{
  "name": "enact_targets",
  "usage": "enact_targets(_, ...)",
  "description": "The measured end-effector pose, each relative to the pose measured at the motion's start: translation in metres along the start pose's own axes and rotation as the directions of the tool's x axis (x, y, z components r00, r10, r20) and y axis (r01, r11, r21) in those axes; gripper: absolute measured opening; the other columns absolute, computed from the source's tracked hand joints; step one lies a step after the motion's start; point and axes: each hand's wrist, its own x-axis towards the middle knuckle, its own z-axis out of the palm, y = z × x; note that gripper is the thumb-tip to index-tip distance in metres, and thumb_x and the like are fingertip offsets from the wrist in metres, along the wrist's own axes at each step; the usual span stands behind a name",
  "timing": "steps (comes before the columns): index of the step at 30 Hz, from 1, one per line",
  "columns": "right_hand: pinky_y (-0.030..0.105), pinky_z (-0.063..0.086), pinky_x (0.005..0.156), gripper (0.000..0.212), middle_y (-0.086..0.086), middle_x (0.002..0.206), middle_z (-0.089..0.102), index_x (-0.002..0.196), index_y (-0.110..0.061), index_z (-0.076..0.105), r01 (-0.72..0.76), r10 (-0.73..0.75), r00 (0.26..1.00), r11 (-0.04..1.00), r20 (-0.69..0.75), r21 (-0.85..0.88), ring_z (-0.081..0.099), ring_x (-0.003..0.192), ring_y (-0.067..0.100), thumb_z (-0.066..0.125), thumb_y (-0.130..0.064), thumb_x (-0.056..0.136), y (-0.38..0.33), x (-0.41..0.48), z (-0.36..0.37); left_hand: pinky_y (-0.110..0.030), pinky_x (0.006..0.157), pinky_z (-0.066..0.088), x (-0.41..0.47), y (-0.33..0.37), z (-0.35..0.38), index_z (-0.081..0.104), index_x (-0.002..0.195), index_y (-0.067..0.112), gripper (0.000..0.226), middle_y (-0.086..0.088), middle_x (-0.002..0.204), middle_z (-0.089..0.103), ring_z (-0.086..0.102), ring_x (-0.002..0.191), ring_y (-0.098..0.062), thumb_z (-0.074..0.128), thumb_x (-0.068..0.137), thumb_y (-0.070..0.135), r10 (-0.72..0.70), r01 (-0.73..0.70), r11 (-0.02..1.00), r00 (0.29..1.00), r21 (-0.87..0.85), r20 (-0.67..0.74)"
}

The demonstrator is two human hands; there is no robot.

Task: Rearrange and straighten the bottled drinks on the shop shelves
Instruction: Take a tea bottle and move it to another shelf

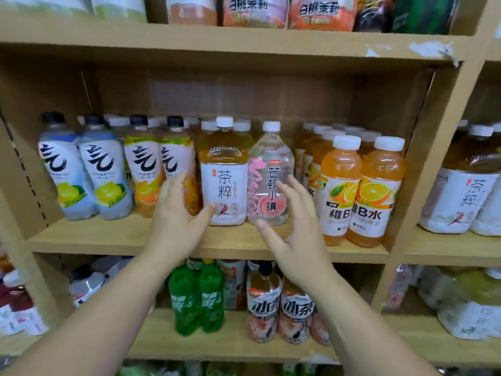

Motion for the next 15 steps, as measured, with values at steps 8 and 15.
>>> enact_targets(8, 0.034, 0.019, 0.125, 0.108, -0.005, 0.170, 0.013, 0.164, -0.023, -0.004, -0.417, 0.424, 0.904, 0.902, -0.050, 0.115, 0.015, 0.155, 0.012, 0.073, -0.045, 0.091, 0.004, 0.039, 0.035, -0.043, 0.114, 0.040, 0.025, -0.009, 0.015, 0.030, 0.156, 0.024, 0.083, 0.003, 0.151, 0.046, 0.042, 0.139, -0.016, 0.075, 0.087, 0.033, 0.105, -0.092, 0.991, 0.983, -0.093, 0.151)
enact_targets(15, 0.031, 0.031, 0.119, 0.104, 0.000, 0.163, 0.034, 0.163, -0.021, 0.012, -0.495, 0.489, 0.864, 0.868, -0.116, -0.032, 0.034, 0.149, 0.017, 0.069, -0.060, 0.086, 0.013, 0.040, 0.044, -0.031, 0.091, 0.044, 0.027, -0.015, 0.024, 0.031, 0.150, 0.025, 0.071, 0.006, 0.141, 0.059, 0.058, 0.123, -0.017, 0.071, 0.091, 0.032, 0.066, -0.027, 0.980, 0.979, -0.197, 0.192)
